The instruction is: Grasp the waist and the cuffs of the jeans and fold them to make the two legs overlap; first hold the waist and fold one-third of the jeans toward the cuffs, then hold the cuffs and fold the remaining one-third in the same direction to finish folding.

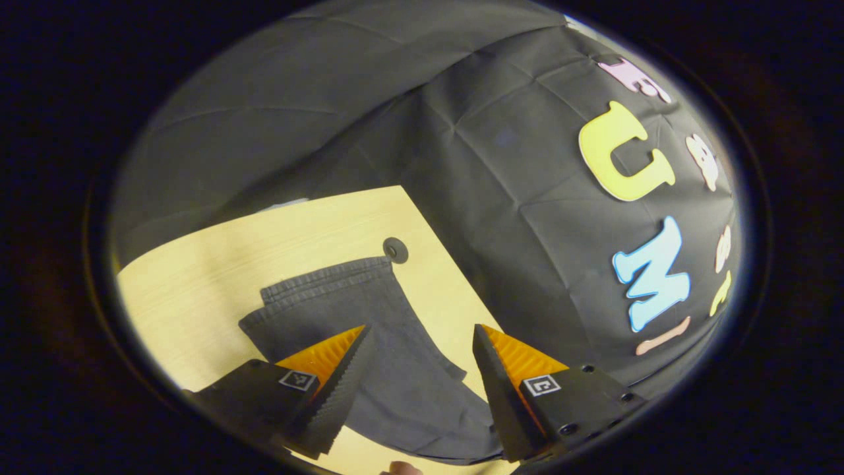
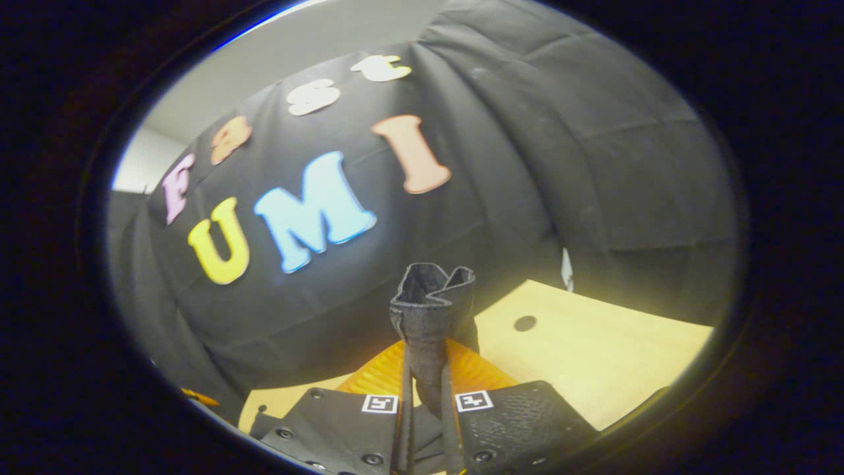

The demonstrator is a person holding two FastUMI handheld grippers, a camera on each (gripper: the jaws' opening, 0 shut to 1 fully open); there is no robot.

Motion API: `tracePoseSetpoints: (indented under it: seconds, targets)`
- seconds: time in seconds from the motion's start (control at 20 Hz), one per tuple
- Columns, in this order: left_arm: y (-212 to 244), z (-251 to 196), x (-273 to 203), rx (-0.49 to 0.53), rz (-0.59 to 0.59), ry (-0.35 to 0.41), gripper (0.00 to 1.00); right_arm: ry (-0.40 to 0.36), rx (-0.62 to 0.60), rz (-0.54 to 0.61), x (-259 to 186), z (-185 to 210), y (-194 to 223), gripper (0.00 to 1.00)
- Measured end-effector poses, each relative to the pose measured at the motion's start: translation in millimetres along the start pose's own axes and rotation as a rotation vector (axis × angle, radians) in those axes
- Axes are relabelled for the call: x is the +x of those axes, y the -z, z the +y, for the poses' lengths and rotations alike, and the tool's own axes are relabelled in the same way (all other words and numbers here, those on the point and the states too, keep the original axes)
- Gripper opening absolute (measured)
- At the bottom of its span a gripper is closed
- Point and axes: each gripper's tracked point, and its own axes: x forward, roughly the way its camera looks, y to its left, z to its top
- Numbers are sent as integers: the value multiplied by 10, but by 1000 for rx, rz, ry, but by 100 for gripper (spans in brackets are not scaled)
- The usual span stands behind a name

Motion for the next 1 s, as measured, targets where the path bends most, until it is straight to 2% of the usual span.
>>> tracePoseSetpoints:
  seconds: [0.05,0.2,0.25,0.35,0.4,0.45,0.5,0.6,0.65,0.75,0.85,1.0]
  targets:
    - [9,-6,-22,-6,9,8,98,-63,-57,3,-13,251,149,16]
    - [32,51,-53,11,30,15,98,-221,-151,78,45,786,816,16]
    - [43,52,-80,17,37,18,98,-266,-173,128,3,869,1065,12]
    - [58,90,-121,39,45,8,98,-309,-226,230,64,1001,1621,16]
    - [79,126,-139,52,50,1,98,-316,-255,266,82,1032,1838,12]
    - [104,156,-154,63,56,-8,98,-322,-277,287,30,1067,1995,12]
    - [119,194,-155,71,64,-17,98,-331,-291,302,53,1037,1988,16]
    - [153,296,-152,66,78,-35,98,-366,-281,330,71,1070,1968,19]
    - [166,347,-150,49,84,-42,98,-371,-264,366,98,1058,2041,23]
    - [140,463,-137,-2,87,-53,98,-404,-213,427,137,1174,2084,60]
    - [72,665,-123,-65,74,-72,98,-375,-244,400,83,1132,1860,96]
    - [-62,1041,-206,-208,47,-110,95,-347,-307,303,-102,1006,1322,95]
